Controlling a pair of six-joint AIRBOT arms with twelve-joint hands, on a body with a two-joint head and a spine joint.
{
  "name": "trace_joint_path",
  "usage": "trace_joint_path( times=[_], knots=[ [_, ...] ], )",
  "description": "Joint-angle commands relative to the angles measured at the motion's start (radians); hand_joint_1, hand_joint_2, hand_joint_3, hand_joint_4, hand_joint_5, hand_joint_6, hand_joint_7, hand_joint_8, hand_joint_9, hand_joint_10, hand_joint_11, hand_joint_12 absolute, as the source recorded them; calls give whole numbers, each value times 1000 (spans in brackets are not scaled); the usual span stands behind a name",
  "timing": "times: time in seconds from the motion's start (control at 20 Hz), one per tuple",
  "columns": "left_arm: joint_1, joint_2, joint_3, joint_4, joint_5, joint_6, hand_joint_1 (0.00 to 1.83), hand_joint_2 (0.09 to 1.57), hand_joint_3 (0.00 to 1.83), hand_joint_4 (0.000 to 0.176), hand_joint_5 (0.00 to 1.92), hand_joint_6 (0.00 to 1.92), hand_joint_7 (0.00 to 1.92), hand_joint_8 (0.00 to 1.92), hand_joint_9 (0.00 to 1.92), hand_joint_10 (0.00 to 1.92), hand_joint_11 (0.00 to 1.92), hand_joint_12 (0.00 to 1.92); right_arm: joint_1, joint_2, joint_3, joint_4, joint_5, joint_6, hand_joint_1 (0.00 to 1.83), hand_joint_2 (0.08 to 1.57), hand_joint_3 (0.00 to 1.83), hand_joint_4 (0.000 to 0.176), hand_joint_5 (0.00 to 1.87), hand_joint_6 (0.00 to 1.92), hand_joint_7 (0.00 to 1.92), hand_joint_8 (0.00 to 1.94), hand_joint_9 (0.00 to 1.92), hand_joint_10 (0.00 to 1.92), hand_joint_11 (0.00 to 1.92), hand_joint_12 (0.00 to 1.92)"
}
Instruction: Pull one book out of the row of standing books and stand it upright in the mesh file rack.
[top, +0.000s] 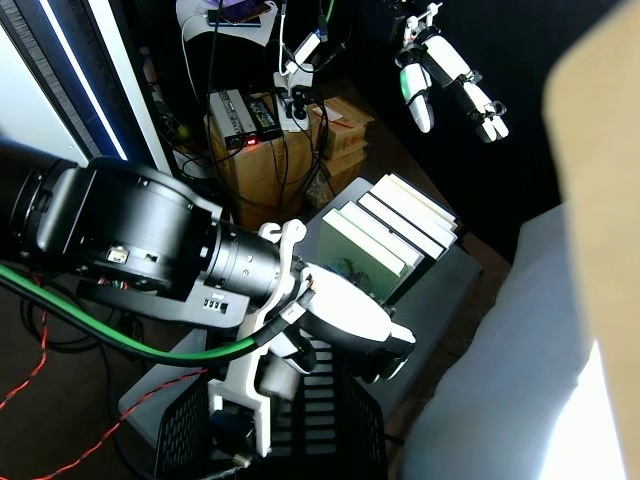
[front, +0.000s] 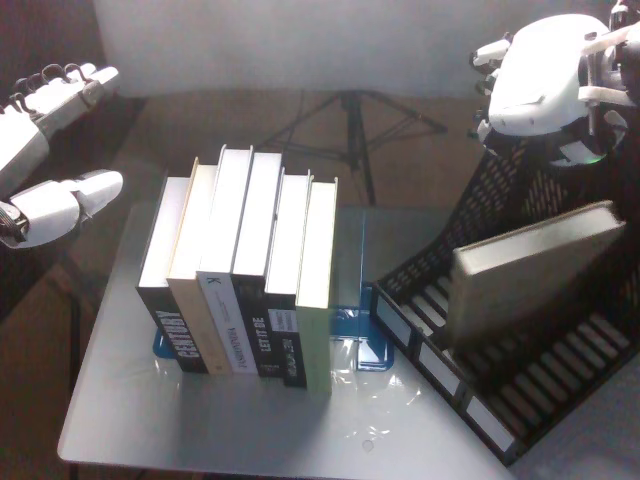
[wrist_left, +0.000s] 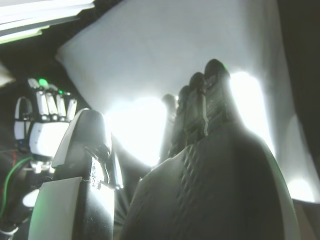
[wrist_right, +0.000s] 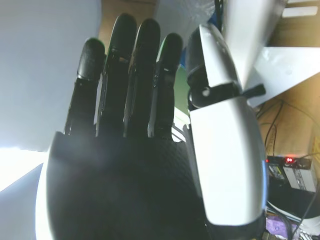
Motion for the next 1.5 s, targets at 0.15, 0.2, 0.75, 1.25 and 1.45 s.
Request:
trace_joint_path(
  times=[0.15,0.2,0.75,1.25,1.45],
  knots=[
    [-4,0,9,-15,-125,-6,704,1400,0,11,98,0,0,0,0,0,0,0,0,26,-1,-13,-89,5,1089,1177,4,0,436,335,583,0,308,724,0,1573],
    [-4,0,9,-15,-125,-7,702,1402,0,20,95,0,0,0,0,0,35,16,0,27,-3,-13,-90,6,1021,1179,2,5,351,264,468,0,258,632,0,1472],
    [-9,1,0,-15,-134,-11,698,1408,2,19,93,0,0,0,0,0,0,0,26,138,-103,196,-86,20,434,1291,6,0,0,0,0,0,0,8,0,169],
    [-86,32,-34,102,-201,-36,680,1404,1,69,41,3,0,0,0,0,0,0,-65,216,-86,1658,290,-756,218,1378,22,13,0,0,0,0,0,0,0,0],
    [-132,44,-53,188,-221,-48,578,1414,4,90,26,1,0,0,0,0,0,0,-188,260,-139,2019,471,-925,344,1365,0,0,0,0,0,0,110,295,0,422]
  ],
)
